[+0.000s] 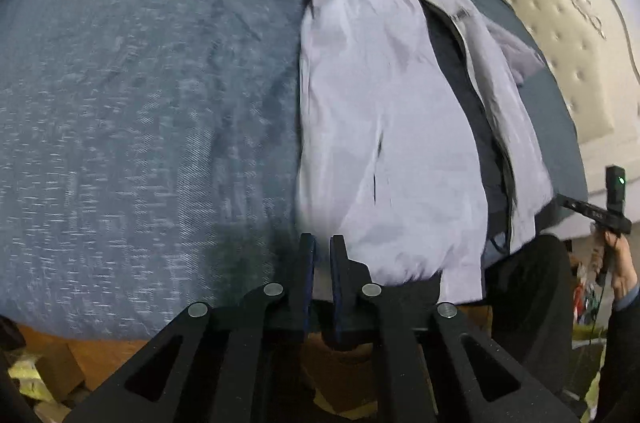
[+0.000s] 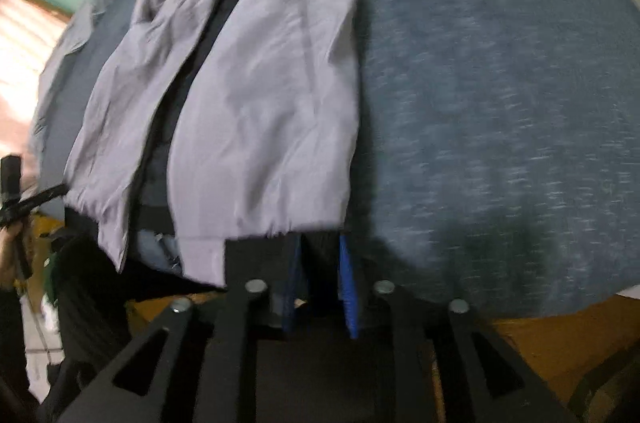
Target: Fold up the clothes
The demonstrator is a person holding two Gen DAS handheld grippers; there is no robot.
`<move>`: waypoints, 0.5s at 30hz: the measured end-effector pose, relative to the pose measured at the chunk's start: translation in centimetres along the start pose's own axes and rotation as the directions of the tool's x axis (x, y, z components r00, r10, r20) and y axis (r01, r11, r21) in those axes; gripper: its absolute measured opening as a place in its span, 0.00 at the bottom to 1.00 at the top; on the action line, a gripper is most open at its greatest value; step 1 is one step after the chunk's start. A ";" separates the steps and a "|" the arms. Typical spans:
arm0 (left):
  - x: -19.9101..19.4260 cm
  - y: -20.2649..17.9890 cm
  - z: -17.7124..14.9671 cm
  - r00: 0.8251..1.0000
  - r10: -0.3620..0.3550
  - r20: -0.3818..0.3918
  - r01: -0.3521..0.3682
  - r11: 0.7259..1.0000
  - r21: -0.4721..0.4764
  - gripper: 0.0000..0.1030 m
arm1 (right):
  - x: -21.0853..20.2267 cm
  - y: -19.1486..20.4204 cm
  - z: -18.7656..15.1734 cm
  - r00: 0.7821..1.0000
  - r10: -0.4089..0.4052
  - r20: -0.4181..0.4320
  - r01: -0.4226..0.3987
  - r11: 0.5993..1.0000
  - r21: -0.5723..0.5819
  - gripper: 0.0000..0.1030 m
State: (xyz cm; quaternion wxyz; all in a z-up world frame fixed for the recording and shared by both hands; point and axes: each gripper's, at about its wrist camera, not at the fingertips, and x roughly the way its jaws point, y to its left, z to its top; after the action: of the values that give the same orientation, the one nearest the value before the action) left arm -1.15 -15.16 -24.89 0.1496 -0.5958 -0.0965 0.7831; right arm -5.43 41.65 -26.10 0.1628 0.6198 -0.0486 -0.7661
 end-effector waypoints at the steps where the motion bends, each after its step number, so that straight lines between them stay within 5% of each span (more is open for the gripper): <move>1: -0.6 0.0 0.3 1.000 0.004 0.021 -0.004 1.000 -0.004 0.11 | -0.7 -0.2 0.4 1.000 -0.001 0.023 0.000 1.000 0.002 0.24; 4: -2.0 0.0 1.8 0.997 0.011 0.072 -0.010 1.000 -0.013 0.36 | -3.5 -0.2 1.8 0.993 0.012 0.114 -0.010 1.000 -0.014 0.35; 10: -3.4 -1.8 5.9 0.987 0.017 0.158 -0.020 1.000 0.012 0.38 | -5.1 2.6 5.5 0.977 0.086 0.194 -0.077 0.995 -0.057 0.48; 15: -1.9 -3.8 9.7 0.973 0.003 0.231 -0.010 1.000 0.029 0.39 | -2.8 5.9 10.4 0.975 0.103 0.195 -0.083 0.991 -0.107 0.48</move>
State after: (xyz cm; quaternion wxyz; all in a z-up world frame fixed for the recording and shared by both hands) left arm -9.59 -11.97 -19.28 0.1436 -0.4986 -0.0995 0.8490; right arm -13.84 35.65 -19.52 0.2229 0.5279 -0.0560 -0.8176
